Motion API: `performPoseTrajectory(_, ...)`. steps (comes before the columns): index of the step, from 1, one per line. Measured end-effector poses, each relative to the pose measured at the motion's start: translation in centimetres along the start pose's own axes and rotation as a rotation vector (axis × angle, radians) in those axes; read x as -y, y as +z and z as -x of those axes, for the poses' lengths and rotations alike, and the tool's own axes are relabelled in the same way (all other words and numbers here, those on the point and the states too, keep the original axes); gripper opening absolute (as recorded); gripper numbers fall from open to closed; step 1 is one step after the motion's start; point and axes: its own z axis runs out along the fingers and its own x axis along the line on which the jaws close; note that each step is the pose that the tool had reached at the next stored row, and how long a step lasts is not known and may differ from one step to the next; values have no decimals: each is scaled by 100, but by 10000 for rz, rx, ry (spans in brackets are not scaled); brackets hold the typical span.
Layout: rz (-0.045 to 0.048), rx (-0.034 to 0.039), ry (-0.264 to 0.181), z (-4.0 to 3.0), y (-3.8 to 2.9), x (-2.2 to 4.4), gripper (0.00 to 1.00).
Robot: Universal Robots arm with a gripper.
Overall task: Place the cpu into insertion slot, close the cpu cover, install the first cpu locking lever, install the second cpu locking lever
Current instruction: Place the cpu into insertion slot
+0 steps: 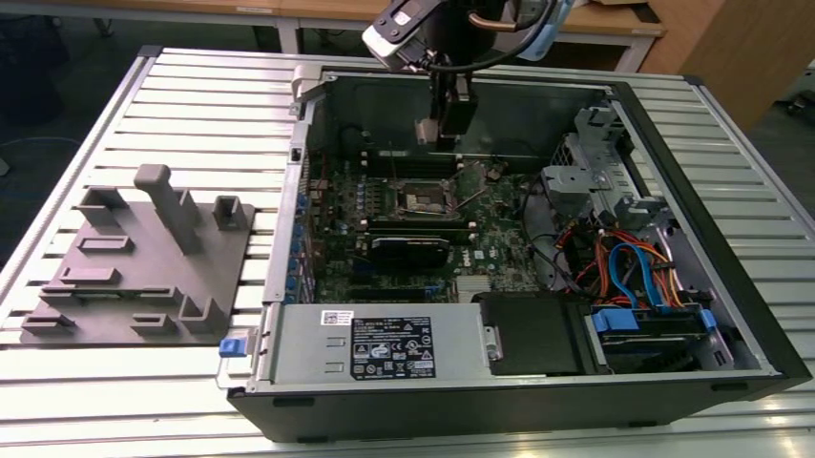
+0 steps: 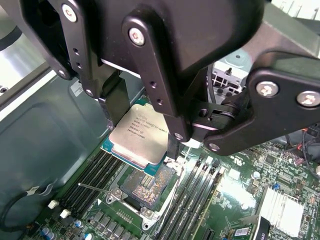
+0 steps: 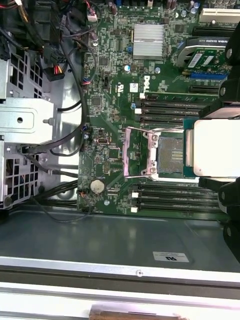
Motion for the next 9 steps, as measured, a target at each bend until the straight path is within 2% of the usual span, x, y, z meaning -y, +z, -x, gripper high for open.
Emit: performPoseTrajectory(9, -1, 2, 0, 1, 35, 1, 54)
